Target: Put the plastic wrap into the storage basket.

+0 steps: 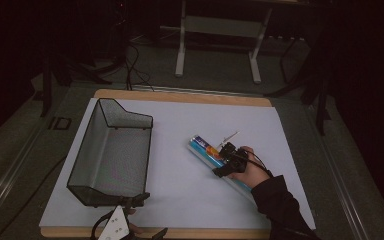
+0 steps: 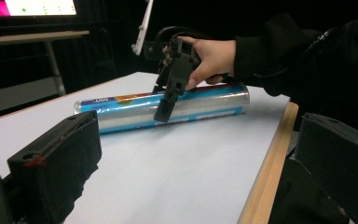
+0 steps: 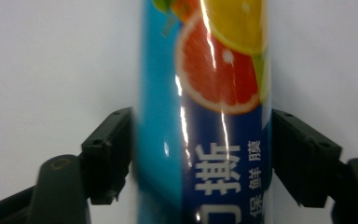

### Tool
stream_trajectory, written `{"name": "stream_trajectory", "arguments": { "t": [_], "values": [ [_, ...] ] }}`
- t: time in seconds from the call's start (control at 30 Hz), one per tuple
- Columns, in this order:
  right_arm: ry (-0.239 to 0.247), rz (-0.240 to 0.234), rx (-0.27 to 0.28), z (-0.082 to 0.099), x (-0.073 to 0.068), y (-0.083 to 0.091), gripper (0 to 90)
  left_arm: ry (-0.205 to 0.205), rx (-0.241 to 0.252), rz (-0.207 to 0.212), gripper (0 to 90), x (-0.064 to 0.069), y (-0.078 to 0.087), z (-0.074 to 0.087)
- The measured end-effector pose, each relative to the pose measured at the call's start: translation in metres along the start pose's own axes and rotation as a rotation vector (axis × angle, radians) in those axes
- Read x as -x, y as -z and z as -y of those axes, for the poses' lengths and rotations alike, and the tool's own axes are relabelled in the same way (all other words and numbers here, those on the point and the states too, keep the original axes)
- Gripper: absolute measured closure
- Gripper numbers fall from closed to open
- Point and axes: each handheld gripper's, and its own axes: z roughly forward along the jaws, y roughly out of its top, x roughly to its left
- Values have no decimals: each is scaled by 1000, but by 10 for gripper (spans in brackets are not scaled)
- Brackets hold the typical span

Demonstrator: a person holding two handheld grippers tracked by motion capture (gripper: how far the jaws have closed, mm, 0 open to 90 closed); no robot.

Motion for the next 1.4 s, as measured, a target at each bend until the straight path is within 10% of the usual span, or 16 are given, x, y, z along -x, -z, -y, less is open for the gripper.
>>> {"name": "stream_trajectory", "arguments": {
  "t": [0.63, 0.93, 1.4],
  "values": [
    [16, 46, -204, -20, -13, -9, 316, -4, -3, -4, 7, 0, 0, 0],
    [-70, 69, 4, -22, 3, 29, 317, -6, -3, -2, 7, 1, -1, 0],
    [-110, 68, 129, -31, 2, 55, 317, -8, -5, -3, 7, 0, -1, 0]
  ]
}}
